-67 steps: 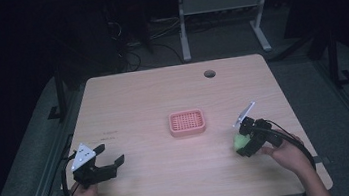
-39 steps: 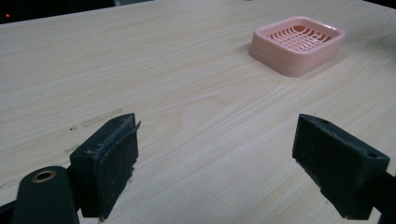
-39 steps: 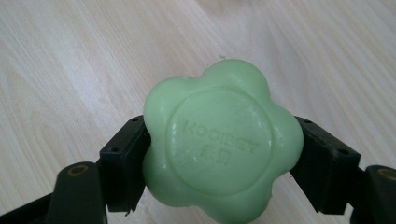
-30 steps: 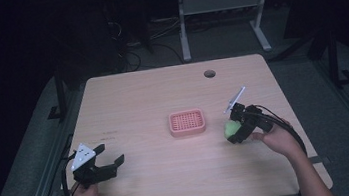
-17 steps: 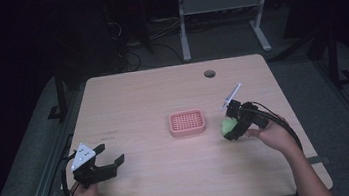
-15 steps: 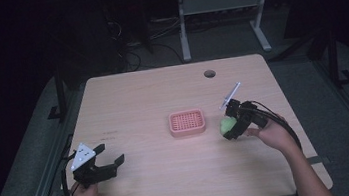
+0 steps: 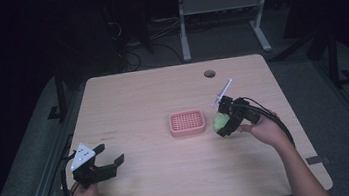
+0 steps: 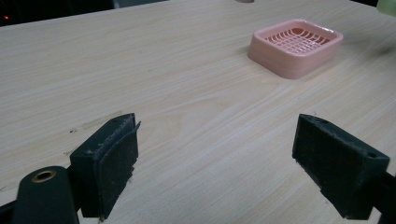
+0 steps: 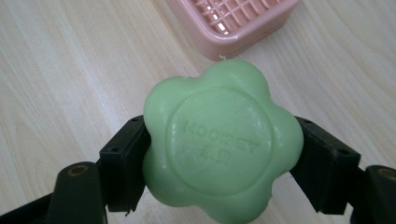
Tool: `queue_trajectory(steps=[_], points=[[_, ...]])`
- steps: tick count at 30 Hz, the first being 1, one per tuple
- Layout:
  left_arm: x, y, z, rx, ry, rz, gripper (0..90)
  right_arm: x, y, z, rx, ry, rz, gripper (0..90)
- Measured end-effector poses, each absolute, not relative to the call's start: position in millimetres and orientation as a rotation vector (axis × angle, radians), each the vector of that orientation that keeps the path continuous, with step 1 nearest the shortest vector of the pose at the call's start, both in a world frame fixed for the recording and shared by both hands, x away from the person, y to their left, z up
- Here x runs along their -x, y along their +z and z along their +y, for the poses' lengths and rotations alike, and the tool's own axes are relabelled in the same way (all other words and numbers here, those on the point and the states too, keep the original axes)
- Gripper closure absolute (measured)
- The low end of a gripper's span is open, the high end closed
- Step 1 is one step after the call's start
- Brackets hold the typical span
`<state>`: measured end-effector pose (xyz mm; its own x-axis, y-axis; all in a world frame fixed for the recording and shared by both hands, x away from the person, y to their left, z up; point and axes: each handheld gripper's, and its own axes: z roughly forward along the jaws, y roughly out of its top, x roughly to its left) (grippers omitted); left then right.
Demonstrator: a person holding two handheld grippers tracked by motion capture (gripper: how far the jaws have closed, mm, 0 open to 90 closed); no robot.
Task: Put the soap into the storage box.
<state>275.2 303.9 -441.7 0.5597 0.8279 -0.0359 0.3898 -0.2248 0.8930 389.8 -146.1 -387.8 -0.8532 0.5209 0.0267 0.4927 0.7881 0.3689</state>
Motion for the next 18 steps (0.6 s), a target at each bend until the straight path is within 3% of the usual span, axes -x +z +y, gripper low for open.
queue_trajectory(steps=[18], points=[[-275.0, -441.7, 303.7, -1.831, 0.568, 0.997, 14.0, -402.9, -382.8, -128.1, -0.788, 0.578, 2.909, 26.5]])
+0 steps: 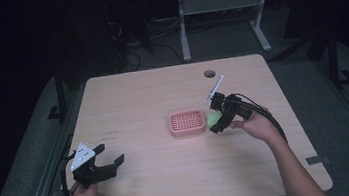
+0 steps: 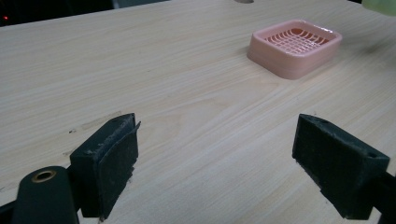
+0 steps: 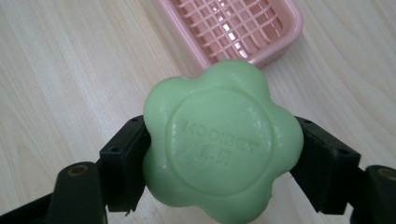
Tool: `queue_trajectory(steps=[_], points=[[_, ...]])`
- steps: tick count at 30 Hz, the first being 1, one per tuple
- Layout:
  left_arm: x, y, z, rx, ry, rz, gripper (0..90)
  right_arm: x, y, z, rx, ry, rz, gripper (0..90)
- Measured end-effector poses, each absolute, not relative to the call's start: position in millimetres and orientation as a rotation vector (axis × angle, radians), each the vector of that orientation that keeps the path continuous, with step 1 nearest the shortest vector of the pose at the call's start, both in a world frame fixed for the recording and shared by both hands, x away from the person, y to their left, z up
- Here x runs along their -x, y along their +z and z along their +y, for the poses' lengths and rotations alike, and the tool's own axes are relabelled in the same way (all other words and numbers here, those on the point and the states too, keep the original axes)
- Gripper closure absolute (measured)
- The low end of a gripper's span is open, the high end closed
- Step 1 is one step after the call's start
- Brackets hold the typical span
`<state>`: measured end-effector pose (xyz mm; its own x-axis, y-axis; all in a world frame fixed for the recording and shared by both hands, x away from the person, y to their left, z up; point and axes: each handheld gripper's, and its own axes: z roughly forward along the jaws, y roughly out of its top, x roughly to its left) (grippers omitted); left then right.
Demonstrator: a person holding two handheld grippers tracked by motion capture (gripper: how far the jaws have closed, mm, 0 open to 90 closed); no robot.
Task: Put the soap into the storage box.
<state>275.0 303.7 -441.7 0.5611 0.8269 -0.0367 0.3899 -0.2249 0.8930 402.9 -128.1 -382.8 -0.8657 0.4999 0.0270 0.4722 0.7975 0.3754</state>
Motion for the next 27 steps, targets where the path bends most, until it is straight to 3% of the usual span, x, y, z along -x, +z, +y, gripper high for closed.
queue_trajectory(steps=[27], points=[[-274.9, -441.5, 304.6, -1.825, 0.565, 1.001, 14.1, -422.4, -372.4, -101.8, -0.733, 0.567, 2.925, 26.5]])
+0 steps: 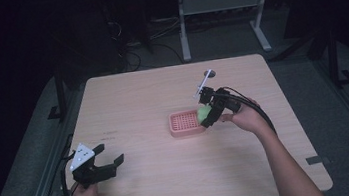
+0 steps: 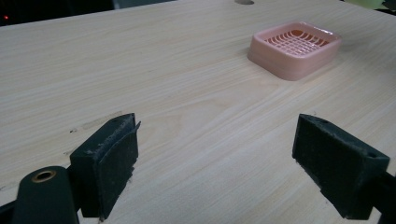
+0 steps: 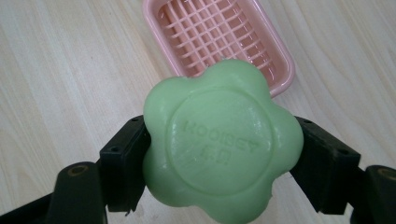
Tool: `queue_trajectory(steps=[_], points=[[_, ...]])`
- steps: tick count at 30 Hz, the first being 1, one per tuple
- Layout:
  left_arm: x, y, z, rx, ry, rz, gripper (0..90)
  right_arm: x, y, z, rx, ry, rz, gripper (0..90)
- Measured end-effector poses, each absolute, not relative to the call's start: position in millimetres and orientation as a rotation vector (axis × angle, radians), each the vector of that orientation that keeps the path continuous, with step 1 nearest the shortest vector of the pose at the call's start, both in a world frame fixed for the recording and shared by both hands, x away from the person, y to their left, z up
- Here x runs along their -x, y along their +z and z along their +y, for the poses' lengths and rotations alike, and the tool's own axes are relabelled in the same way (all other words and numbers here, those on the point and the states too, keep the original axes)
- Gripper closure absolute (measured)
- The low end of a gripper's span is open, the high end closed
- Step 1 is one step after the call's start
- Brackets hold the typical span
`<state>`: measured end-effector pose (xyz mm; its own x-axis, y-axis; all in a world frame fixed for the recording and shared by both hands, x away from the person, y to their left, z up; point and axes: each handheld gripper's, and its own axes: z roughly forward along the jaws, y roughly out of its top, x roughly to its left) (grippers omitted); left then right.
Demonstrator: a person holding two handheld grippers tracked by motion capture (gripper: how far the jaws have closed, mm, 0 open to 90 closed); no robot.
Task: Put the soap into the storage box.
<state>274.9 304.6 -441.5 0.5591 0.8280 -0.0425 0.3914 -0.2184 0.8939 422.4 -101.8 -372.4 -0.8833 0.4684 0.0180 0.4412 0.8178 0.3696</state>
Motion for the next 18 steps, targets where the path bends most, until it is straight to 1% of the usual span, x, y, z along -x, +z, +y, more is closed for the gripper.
queue_trajectory(steps=[18], points=[[-275.2, -441.4, 305.5, -1.822, 0.566, 1.000, 14.0, -432.7, -366.8, -83.7, -0.695, 0.550, 2.935, 26.5]])
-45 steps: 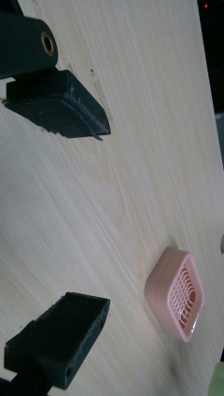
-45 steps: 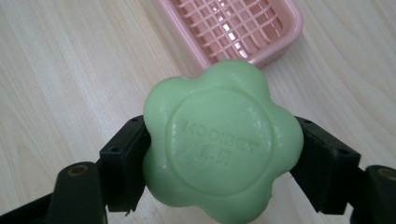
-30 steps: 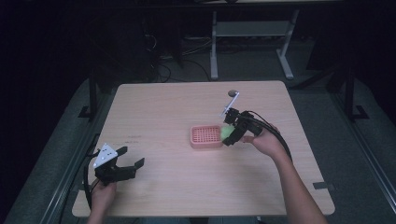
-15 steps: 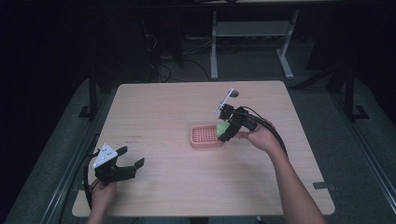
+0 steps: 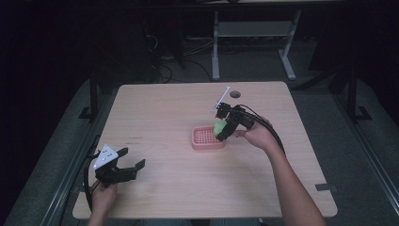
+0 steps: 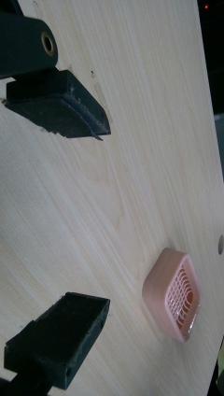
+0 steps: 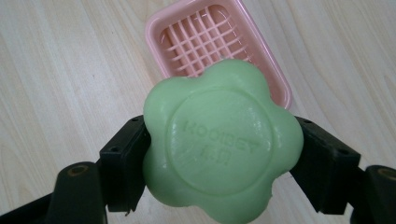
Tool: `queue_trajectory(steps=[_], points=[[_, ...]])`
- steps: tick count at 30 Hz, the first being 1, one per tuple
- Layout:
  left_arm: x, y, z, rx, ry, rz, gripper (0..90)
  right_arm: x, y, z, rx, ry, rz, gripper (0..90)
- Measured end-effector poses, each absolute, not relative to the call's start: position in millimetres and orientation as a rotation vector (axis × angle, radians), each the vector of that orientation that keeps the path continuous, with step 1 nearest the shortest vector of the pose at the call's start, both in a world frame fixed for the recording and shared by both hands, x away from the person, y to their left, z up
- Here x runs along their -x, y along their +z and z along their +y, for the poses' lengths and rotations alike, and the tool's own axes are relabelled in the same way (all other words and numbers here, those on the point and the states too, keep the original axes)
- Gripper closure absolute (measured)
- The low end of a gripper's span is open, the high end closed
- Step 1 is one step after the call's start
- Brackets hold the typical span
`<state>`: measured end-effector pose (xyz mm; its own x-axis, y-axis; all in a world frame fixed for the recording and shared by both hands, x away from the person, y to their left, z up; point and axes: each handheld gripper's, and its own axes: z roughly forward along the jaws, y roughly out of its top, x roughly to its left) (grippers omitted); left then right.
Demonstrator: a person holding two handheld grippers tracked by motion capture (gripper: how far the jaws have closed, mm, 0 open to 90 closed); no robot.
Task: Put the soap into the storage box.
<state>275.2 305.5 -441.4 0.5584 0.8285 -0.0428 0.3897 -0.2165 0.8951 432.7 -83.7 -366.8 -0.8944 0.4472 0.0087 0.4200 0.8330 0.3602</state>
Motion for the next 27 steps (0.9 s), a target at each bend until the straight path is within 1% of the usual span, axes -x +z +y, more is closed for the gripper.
queue_trajectory(steps=[27], points=[[-275.4, -441.4, 305.4, -1.827, 0.564, 0.997, 14.0, -452.9, -390.1, -50.0, -0.697, 0.506, 2.985, 26.5]])
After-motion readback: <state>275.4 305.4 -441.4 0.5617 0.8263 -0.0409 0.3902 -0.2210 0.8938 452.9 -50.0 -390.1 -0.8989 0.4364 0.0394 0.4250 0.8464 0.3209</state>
